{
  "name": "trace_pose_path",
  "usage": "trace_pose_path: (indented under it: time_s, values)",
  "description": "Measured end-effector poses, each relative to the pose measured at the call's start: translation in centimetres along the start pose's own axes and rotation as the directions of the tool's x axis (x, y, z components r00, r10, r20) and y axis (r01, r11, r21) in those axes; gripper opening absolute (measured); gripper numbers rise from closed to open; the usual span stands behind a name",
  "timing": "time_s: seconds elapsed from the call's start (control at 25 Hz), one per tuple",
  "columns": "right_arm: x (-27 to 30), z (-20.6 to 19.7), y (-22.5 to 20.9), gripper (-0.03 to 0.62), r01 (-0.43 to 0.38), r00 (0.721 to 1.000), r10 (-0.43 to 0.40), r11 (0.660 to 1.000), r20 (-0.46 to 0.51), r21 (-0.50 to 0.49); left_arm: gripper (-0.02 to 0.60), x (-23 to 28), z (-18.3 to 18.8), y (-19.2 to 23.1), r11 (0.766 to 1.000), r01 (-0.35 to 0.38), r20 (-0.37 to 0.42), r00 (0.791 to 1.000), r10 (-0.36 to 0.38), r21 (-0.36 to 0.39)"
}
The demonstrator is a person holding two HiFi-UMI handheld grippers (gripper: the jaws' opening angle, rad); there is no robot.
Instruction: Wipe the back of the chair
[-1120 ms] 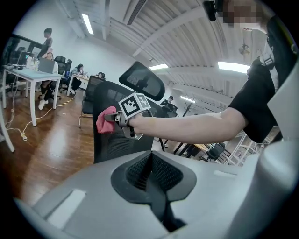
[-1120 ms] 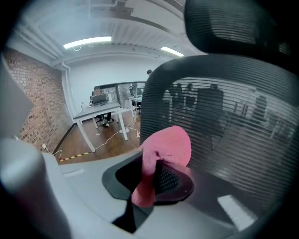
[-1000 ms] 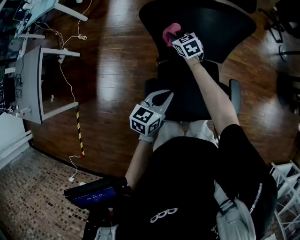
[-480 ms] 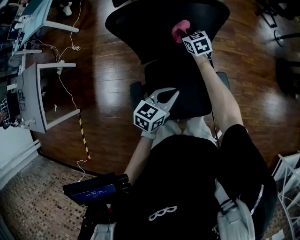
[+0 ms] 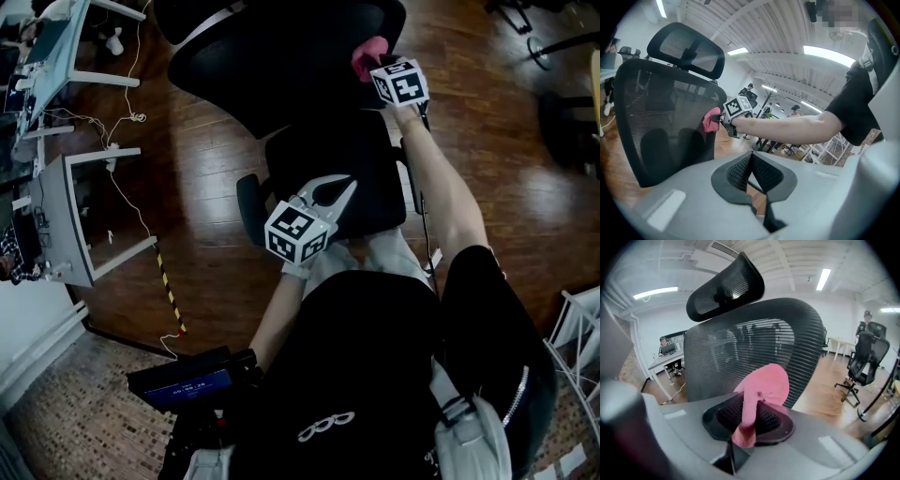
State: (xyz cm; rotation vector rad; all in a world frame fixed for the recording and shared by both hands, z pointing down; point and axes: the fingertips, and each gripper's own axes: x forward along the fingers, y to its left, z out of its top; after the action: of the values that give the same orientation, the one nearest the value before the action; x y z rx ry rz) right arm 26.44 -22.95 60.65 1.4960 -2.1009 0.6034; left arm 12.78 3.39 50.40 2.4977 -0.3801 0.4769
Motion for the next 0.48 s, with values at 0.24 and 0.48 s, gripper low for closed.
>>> trace_pose_path:
  time_s: [0.24, 0.48]
  values:
    - [-1.6, -1.0, -3.5, 0.046, 0.056, 0.998, -0.055, 0.997, -0.012, 0.048, -0.011, 1.6, 1.6, -0.8, 0.999, 0.024, 0.017, 1.000, -0.024, 0.024]
    - [-3.6, -1.1, -6.3, 0.046, 0.163, 0.986, -0.160, 0.984, -0.040, 0.079, -0.011, 1.0, 2.4, -0.6, 0.999, 0.033, 0.037, 0.999, -0.034, 0.031]
